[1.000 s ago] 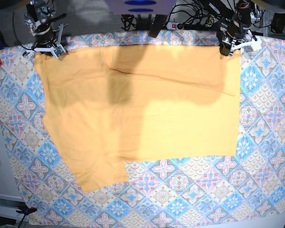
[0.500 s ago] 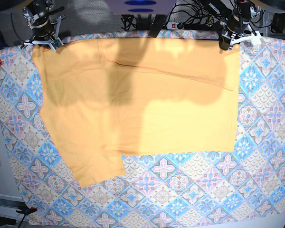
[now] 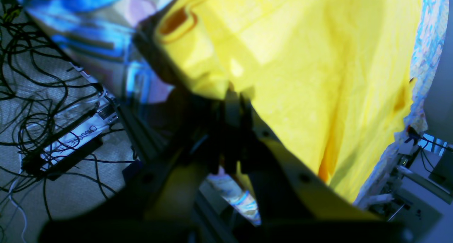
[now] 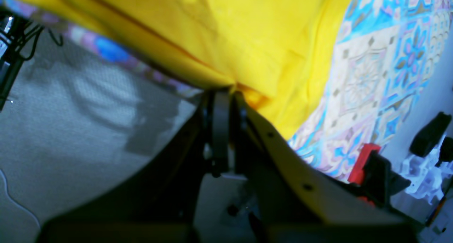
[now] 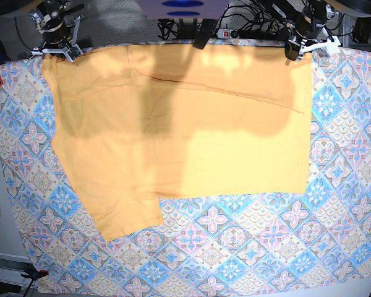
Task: Fold the T-shirt properly
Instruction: 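Open both grippers and release the shirt's collar edge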
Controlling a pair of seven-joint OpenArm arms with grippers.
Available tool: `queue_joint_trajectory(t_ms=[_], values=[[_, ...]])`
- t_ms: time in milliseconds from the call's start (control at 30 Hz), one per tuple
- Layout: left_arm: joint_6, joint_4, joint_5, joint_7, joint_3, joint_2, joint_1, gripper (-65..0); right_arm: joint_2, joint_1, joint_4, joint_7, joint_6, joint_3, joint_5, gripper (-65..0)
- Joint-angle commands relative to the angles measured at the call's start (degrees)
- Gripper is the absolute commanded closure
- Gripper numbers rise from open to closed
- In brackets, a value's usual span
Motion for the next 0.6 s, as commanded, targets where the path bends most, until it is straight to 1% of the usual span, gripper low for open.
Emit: queue_joint_trajectory(t_ms=[0, 233, 333, 400, 500, 567], values=[[0.12, 0.67, 0.08, -0.24, -0.35, -0.55, 0.73, 0.0, 0.73, -0.62, 0.80, 0.09, -0.53, 0.48, -0.27, 0.0], [0.12, 0.67, 0.17, -0.06, -0.09, -0.55, 0.64, 0.0, 0.73, -0.45, 0.71, 0.09, -0.53, 0.48, -0.27, -0.3], [0.12, 0.67, 0.08, 4.07, -0.88, -0.55, 0.38, 0.0, 0.73, -0.36, 0.71, 0.09, -0.53, 0.48, -0.27, -0.3], [0.12, 0.67, -0.01, 6.27, -2.73, -0.38, 0.38, 0.0, 0.73, -0.36, 0.71, 0.09, -0.53, 0.48, -0.27, -0.3], [0.12, 0.59, -0.01, 7.50, -4.31, -0.20, 0.20, 0.0, 0.73, -0.45, 0.71, 0.09, -0.53, 0.48, -0.27, -1.1], [0.12, 0.59, -0.01, 7.50, -4.40, -0.29, 0.20, -2.3, 0.73, -0.54, 0.71, 0.00, -0.53, 0.48, -0.27, -3.3]])
